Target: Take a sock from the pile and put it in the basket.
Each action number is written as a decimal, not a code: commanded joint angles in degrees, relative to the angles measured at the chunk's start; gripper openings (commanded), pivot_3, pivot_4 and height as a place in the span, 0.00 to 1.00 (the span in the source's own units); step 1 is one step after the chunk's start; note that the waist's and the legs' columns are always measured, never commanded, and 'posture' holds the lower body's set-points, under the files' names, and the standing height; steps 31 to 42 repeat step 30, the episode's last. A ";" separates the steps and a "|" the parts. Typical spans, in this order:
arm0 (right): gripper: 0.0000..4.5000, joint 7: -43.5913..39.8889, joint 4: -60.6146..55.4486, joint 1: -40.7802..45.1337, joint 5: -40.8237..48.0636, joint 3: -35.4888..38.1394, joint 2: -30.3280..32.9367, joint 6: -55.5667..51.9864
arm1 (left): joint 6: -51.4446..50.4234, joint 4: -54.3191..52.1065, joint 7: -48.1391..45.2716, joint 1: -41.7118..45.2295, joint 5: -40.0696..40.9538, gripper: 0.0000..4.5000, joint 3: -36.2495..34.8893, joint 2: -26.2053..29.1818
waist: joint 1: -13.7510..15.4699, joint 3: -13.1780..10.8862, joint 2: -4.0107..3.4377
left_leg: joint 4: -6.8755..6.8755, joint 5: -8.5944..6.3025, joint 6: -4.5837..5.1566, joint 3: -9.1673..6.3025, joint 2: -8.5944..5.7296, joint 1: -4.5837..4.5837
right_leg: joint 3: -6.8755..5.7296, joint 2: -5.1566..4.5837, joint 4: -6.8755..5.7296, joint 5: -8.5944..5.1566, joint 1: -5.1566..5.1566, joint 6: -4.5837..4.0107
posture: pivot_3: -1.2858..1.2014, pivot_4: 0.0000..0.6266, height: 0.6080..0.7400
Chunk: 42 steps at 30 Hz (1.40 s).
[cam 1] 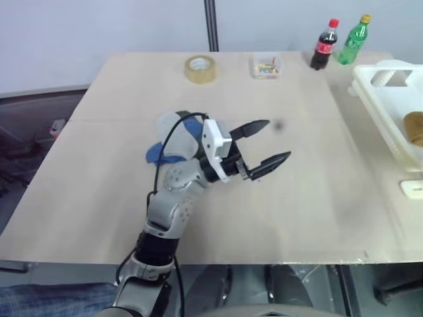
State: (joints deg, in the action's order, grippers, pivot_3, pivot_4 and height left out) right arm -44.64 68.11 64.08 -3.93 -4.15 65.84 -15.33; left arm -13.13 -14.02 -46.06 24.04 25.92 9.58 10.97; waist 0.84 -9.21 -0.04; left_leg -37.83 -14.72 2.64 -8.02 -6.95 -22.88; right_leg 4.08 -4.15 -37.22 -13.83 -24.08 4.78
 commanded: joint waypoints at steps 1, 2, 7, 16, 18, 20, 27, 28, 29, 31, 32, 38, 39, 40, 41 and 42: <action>0.99 0.10 0.10 -0.70 -2.58 0.07 1.62 9.99 | 1.08 -1.59 -0.01 0.25 0.06 1.00 -0.03 0.19 | -0.06 0.00 0.00 | 0.00 0.00 0.00 0.01 0.00 0.00 | 0.00 0.03 0.00 0.00 0.00 0.00 | 0.52 0.24 0.99; 0.99 -0.18 0.13 -0.56 -2.42 0.67 1.49 10.42 | 0.95 -1.69 0.03 0.07 0.04 1.00 -0.11 0.42 | -0.09 0.00 -0.01 | 0.00 0.00 0.00 0.03 0.00 0.00 | 0.01 0.04 0.00 0.00 0.00 0.00 | 0.52 0.24 0.99; 0.99 -7.17 -3.56 0.04 6.36 8.95 -1.31 13.51 | -1.48 -2.82 2.94 -1.98 0.19 1.00 -2.19 2.15 | -0.63 0.00 -0.02 | 0.01 0.00 0.00 0.10 0.06 0.08 | 0.11 0.08 -0.06 0.00 0.01 0.00 | 0.52 0.24 0.99; 0.99 -25.04 -53.80 -34.54 31.92 17.23 -16.54 0.50 | -7.36 -8.53 8.54 -10.84 -0.10 1.00 -9.81 11.50 | -1.26 0.04 0.09 | -0.23 -0.01 -0.01 -0.14 0.18 0.07 | -0.04 0.13 -0.21 0.00 0.08 -0.01 | 0.52 0.24 0.99; 0.99 -24.25 -59.92 -40.33 31.32 16.12 -19.13 2.22 | -8.82 -9.94 10.60 -12.82 -1.01 1.00 -10.95 12.83 | -0.72 0.00 -0.04 | -0.29 -0.01 0.00 -0.11 0.05 -0.01 | 0.00 0.02 -0.38 -0.01 -0.02 -0.01 | 0.52 0.24 0.99; 0.99 -24.61 -61.34 -43.97 30.81 14.74 -21.00 2.92 | -10.04 -12.80 12.49 -16.30 -1.38 1.00 -12.72 14.06 | -0.17 -0.02 -0.07 | -0.39 -0.02 0.01 -0.07 -0.01 0.00 | 0.02 0.02 -0.48 0.00 -0.01 0.01 | 0.52 0.24 0.99; 0.99 -25.43 -58.31 -46.57 27.31 12.09 -21.76 5.84 | -13.70 -19.59 15.55 -26.47 0.76 1.00 -17.54 15.91 | -0.04 0.00 -0.05 | -0.42 -0.06 0.07 -0.09 0.04 0.26 | -0.02 0.02 -0.62 0.01 0.16 -0.01 | 0.52 0.24 0.99; 0.99 -25.83 -57.58 -46.42 27.13 11.85 -21.76 6.29 | -14.27 -20.08 16.12 -27.28 1.50 1.00 -18.20 15.67 | -0.07 0.00 -0.05 | -0.42 -0.06 0.05 -0.08 0.06 0.27 | -0.01 0.03 -0.61 0.00 0.16 -0.01 | 0.52 0.24 0.99; 0.99 -26.02 -56.88 -46.10 27.04 11.66 -21.79 6.33 | -14.58 -20.41 16.67 -27.75 1.79 1.00 -18.66 15.54 | -0.09 0.00 -0.05 | -0.42 -0.05 0.04 -0.07 0.06 0.27 | 0.01 0.03 -0.61 0.00 0.16 -0.01 | 0.52 0.24 0.99; 0.99 -25.80 -56.16 -45.43 26.47 11.25 -21.78 6.24 | -14.60 -20.54 16.77 -28.08 1.66 1.00 -18.89 15.79 | -0.09 0.00 -0.05 | -0.41 -0.02 0.00 -0.04 0.06 0.27 | 0.02 0.02 -0.60 0.00 0.15 -0.01 | 0.52 0.24 0.99; 0.99 -25.80 -56.16 -45.43 26.47 11.25 -21.78 6.24 | -14.60 -20.54 16.77 -28.08 1.66 1.00 -18.89 15.79 | -0.09 0.00 -0.05 | -0.41 -0.02 0.00 -0.04 0.06 0.27 | 0.02 0.02 -0.60 0.00 0.15 -0.01 | 0.52 0.24 0.99; 0.99 -25.80 -56.16 -45.43 26.47 11.25 -21.78 6.24 | -14.60 -20.54 16.77 -28.08 1.66 1.00 -18.89 15.79 | -0.09 0.00 -0.05 | -0.41 -0.02 0.00 -0.04 0.06 0.27 | 0.02 0.02 -0.60 0.00 0.15 -0.01 | 0.52 0.24 0.99; 0.99 -25.80 -56.16 -45.43 26.47 11.25 -21.78 6.24 | -14.60 -20.54 16.77 -28.08 1.66 1.00 -18.89 15.79 | -0.09 0.00 -0.05 | -0.41 -0.02 0.00 -0.04 0.06 0.27 | 0.02 0.02 -0.60 0.00 0.15 -0.01 | 0.52 0.24 0.99; 0.99 -25.80 -56.16 -45.43 26.47 11.25 -21.78 6.24 | -14.60 -20.54 16.77 -28.08 1.66 1.00 -18.89 15.79 | -0.09 0.00 -0.05 | -0.41 -0.02 0.00 -0.04 0.06 0.27 | 0.02 0.02 -0.60 0.00 0.15 -0.01 | 0.52 0.24 0.99; 0.99 -25.80 -56.16 -45.43 26.47 11.25 -21.78 6.24 | -14.60 -20.54 16.77 -28.08 1.66 1.00 -18.89 15.79 | -0.09 0.00 -0.05 | -0.41 -0.02 0.00 -0.04 0.06 0.27 | 0.02 0.02 -0.60 0.00 0.15 -0.01 | 0.52 0.24 0.99; 0.99 -25.80 -56.16 -45.43 26.47 11.25 -21.78 6.24 | -14.60 -20.54 16.77 -28.08 1.66 1.00 -18.89 15.79 | -0.09 0.00 -0.05 | -0.41 -0.02 0.00 -0.04 0.06 0.27 | 0.02 0.02 -0.60 0.00 0.15 -0.01 | 0.52 0.24 0.99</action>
